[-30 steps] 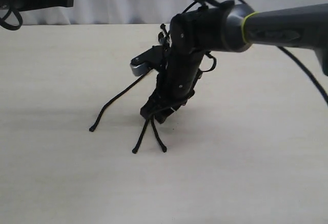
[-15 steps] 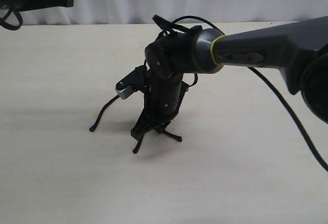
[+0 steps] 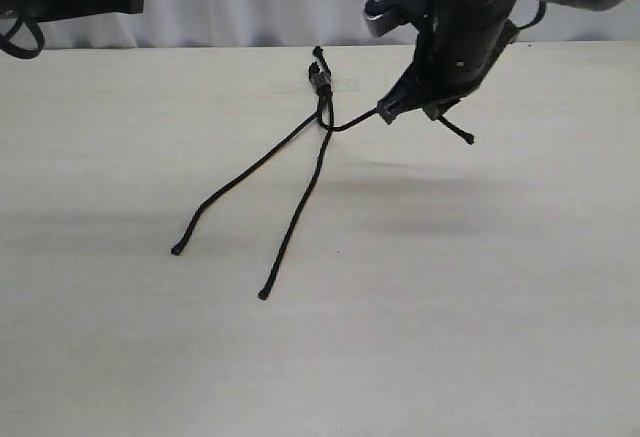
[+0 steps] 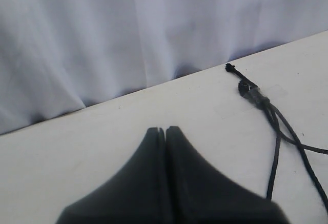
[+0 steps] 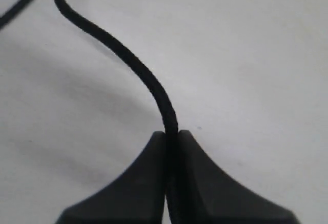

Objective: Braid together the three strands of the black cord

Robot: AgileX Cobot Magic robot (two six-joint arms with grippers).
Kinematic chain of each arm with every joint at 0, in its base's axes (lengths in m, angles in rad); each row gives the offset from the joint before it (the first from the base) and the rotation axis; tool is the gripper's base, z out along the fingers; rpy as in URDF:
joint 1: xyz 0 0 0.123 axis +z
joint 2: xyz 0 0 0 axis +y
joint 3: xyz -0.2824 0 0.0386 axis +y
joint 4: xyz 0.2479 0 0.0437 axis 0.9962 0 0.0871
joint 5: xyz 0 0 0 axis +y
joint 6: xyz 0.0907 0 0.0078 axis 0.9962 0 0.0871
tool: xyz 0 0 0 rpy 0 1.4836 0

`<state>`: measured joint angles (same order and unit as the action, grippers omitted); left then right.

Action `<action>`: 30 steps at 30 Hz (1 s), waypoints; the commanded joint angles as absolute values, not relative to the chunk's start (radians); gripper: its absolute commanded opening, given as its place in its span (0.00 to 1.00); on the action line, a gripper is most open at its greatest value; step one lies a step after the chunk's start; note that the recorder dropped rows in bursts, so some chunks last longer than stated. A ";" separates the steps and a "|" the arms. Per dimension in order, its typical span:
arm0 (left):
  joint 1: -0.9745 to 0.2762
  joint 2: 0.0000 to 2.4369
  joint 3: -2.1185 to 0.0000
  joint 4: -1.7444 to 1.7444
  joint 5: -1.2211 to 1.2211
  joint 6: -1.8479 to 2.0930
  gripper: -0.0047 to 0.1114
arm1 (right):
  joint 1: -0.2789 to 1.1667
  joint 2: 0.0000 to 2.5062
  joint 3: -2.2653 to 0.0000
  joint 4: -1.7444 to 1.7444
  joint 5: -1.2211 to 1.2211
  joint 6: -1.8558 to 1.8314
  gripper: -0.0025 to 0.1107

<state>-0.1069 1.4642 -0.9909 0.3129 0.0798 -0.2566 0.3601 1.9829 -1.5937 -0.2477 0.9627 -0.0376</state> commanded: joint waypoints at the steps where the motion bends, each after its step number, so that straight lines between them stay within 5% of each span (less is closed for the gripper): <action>1: -0.105 1.457 -0.987 0.309 0.073 -0.262 0.04 | 0.276 2.036 -1.591 -0.190 0.966 -0.028 0.06; 10: -0.105 1.457 -0.987 0.309 0.073 -0.262 0.04 | 0.241 2.150 -1.591 -0.200 0.966 0.017 0.08; 18: -0.105 1.457 -0.987 0.309 0.073 -0.262 0.04 | 0.241 2.177 -1.591 -0.218 0.939 0.065 0.55; 21: -0.105 1.457 -0.987 0.309 0.073 -0.262 0.04 | 0.241 2.157 -1.591 -0.222 0.925 0.038 0.62; 26: -0.105 1.457 -0.987 0.309 0.071 -0.262 0.04 | 0.241 2.060 -1.591 -0.223 0.869 0.038 0.50; 30: -0.105 1.457 -0.987 0.309 0.071 -0.262 0.04 | 0.241 1.954 -1.559 -0.198 0.789 0.042 0.23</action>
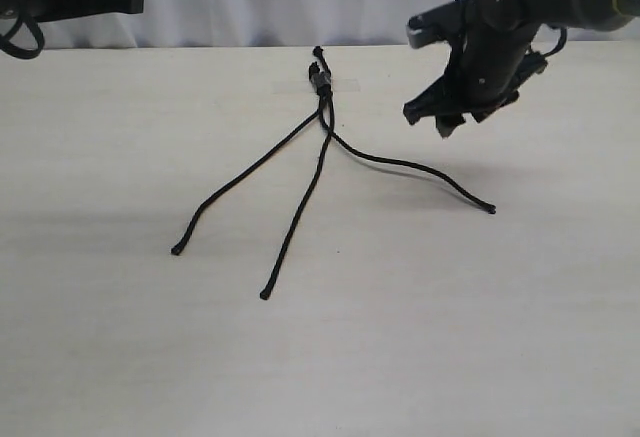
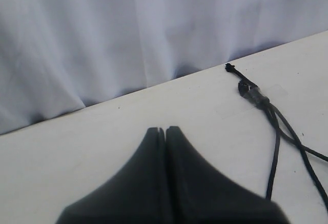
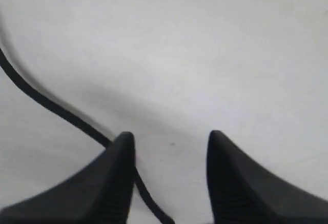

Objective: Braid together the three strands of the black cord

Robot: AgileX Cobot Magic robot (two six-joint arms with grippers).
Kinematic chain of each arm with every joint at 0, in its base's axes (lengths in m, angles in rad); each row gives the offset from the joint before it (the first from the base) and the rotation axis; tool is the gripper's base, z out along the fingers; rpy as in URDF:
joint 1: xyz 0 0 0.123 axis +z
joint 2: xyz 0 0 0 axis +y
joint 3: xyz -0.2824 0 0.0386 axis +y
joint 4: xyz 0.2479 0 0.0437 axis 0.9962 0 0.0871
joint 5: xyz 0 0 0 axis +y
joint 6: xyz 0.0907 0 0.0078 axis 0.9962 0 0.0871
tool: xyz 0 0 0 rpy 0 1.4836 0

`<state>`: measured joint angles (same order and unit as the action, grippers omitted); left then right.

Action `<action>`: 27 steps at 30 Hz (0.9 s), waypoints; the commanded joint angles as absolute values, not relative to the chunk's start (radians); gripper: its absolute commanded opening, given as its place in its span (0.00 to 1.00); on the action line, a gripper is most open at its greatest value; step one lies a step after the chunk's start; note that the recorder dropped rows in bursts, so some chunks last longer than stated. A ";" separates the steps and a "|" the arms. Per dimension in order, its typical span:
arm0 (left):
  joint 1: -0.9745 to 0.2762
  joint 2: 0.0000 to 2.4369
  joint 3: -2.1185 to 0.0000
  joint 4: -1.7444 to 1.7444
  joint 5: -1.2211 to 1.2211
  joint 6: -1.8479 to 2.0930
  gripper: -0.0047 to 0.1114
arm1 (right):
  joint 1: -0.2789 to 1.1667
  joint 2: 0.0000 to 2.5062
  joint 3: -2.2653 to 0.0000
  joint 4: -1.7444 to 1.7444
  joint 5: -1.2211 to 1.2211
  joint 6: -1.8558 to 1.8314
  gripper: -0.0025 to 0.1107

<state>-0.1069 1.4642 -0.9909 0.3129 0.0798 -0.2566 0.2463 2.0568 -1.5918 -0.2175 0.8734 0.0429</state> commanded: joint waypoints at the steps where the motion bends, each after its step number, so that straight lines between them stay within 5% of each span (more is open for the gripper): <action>1: -0.105 1.457 -0.987 0.309 0.071 -0.262 0.04 | 0.241 1.922 -1.535 -0.190 0.749 0.042 0.17; 3: -0.105 1.457 -0.987 0.309 0.071 -0.262 0.04 | 0.241 1.855 -1.471 -0.188 0.663 0.051 0.06; 18: -0.112 1.457 -0.987 0.248 0.190 -0.262 0.04 | 0.241 1.465 -0.881 -0.188 -0.087 0.116 0.06; 27: -0.361 1.473 -0.953 0.223 0.356 -0.195 0.04 | 0.204 1.484 -0.915 -0.196 -0.085 0.082 0.06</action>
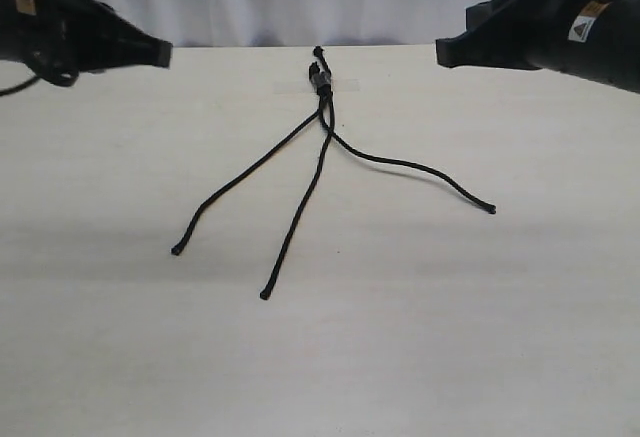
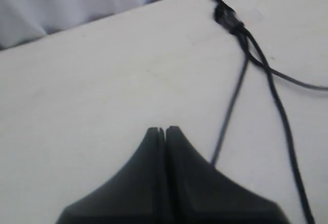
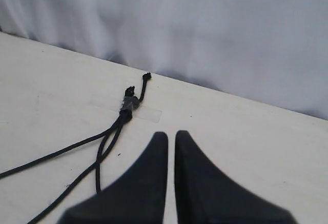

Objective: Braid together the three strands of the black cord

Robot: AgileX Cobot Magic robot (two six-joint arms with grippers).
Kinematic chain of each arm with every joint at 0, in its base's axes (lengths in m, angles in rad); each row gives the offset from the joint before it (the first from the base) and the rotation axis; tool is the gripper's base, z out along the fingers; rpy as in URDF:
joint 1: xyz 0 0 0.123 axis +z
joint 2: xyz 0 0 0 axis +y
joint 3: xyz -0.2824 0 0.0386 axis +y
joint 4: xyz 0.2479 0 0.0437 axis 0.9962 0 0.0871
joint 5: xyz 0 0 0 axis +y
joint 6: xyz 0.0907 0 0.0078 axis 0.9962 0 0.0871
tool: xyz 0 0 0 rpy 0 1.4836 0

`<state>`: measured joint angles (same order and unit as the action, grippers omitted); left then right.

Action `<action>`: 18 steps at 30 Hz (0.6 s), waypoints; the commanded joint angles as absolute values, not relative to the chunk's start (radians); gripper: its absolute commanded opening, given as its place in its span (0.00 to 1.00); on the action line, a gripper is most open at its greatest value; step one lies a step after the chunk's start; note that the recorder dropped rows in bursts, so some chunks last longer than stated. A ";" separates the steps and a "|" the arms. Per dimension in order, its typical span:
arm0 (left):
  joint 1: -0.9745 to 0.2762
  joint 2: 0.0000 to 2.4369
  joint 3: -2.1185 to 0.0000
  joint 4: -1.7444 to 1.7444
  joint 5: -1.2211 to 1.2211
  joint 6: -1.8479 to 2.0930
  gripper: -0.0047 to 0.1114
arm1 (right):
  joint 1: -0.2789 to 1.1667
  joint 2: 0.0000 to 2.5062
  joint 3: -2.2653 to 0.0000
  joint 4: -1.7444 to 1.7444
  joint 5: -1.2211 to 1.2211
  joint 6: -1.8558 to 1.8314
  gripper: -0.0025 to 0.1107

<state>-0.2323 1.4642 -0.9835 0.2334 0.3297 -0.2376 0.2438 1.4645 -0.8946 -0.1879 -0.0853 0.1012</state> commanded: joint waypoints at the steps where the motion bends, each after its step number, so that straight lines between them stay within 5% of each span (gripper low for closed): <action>1: -0.398 1.482 -0.941 0.223 0.356 -0.190 0.04 | 0.182 1.494 -0.921 -0.196 -0.076 0.082 0.06; 6: -0.533 1.573 -0.920 0.210 0.334 -0.191 0.05 | 0.112 1.520 -0.926 -0.188 -0.072 0.084 0.06; 12: -0.578 1.761 -0.922 0.196 0.227 -0.191 0.34 | 0.107 1.520 -0.926 -0.161 -0.069 0.095 0.06; 18: -0.589 1.876 -0.922 0.207 0.075 -0.182 0.41 | 0.107 1.520 -0.926 -0.161 -0.069 0.095 0.06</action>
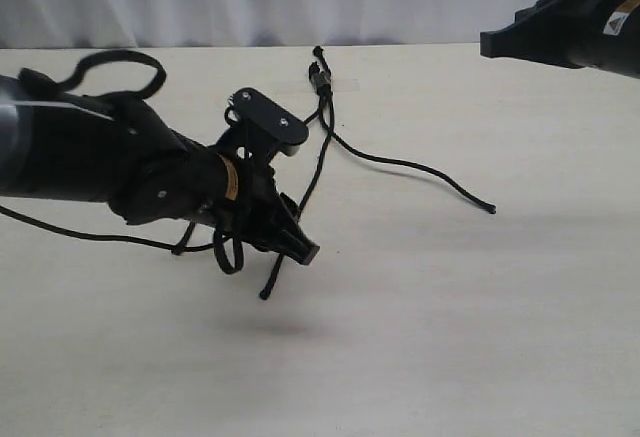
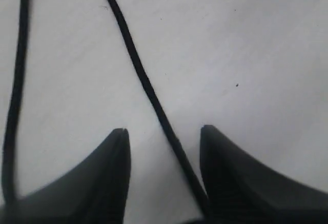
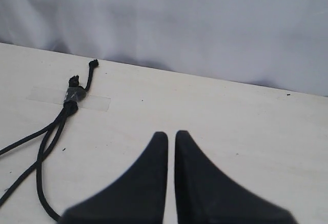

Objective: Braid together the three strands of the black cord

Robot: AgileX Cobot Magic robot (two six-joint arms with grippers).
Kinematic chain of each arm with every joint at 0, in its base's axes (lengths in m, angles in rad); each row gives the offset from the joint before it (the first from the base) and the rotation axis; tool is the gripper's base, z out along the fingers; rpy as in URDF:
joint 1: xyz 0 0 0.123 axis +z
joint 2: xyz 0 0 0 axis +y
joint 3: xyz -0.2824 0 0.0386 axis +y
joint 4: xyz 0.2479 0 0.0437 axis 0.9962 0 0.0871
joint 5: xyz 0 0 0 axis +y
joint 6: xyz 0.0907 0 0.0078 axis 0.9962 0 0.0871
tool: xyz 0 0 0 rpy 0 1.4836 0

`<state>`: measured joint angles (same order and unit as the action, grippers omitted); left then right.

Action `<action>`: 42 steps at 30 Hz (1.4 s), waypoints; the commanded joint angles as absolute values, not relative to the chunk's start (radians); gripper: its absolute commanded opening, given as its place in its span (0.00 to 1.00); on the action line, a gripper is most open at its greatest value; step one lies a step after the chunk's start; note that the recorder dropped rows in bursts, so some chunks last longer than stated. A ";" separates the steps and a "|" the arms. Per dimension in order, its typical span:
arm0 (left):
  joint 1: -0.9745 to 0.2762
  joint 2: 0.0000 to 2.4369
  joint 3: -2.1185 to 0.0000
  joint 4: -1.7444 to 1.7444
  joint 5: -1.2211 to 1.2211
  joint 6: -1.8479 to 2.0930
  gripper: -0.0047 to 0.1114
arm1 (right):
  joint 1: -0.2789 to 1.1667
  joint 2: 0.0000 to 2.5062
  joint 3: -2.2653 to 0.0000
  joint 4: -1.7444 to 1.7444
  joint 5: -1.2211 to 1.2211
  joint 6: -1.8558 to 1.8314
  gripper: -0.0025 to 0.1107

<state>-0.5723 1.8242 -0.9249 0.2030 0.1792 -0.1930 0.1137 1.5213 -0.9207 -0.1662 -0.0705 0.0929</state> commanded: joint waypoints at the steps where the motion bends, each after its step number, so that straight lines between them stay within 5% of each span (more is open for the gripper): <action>1: -0.594 1.884 -0.922 0.219 0.069 -0.179 0.41 | 0.107 1.520 -0.926 -0.161 -0.069 0.095 0.06; 14: -0.594 1.996 -0.922 0.278 0.034 -0.183 0.40 | 0.107 1.520 -0.926 -0.161 -0.069 0.095 0.06; 22: -0.594 1.996 -0.922 0.275 0.132 -0.183 0.04 | 0.107 1.520 -0.926 -0.161 -0.069 0.095 0.06; 31: -0.589 1.907 -0.983 0.310 0.253 -0.191 0.04 | 0.107 1.520 -0.926 -0.161 -0.069 0.095 0.06; 35: -0.470 1.839 -1.070 0.418 0.387 -0.189 0.04 | 0.107 1.520 -0.926 -0.161 -0.069 0.095 0.06; 42: -0.251 1.932 -1.072 0.500 0.239 -0.180 0.04 | 0.107 1.520 -0.926 -0.161 -0.069 0.095 0.06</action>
<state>-0.2824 1.8875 -1.0709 0.4812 0.2883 -0.1830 0.1137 1.5213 -0.9207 -0.1662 -0.0705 0.0929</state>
